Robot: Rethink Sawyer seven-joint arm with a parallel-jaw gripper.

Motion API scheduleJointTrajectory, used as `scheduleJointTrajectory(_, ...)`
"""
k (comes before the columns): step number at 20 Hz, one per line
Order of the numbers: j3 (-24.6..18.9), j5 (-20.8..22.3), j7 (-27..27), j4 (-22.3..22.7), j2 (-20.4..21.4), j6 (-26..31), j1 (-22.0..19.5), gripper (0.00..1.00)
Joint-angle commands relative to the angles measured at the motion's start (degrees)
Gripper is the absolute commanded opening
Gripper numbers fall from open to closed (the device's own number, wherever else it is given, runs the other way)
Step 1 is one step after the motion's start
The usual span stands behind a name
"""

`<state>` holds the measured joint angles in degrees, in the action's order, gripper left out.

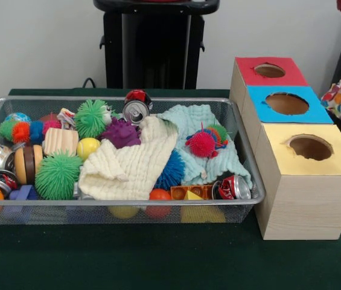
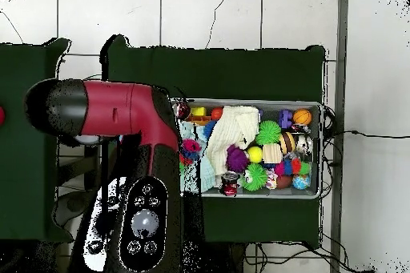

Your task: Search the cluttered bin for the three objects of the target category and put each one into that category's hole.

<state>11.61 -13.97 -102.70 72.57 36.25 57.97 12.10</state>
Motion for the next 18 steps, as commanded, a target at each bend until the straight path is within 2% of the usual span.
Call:
scheduleJointTrajectory(1,0.50,2.58,-13.85,5.17,-3.91,-1.51,-0.33,0.00)
scheduleJointTrajectory(18,0.68,1.42,-12.34,5.75,-6.07,-4.22,-0.93,0.00)
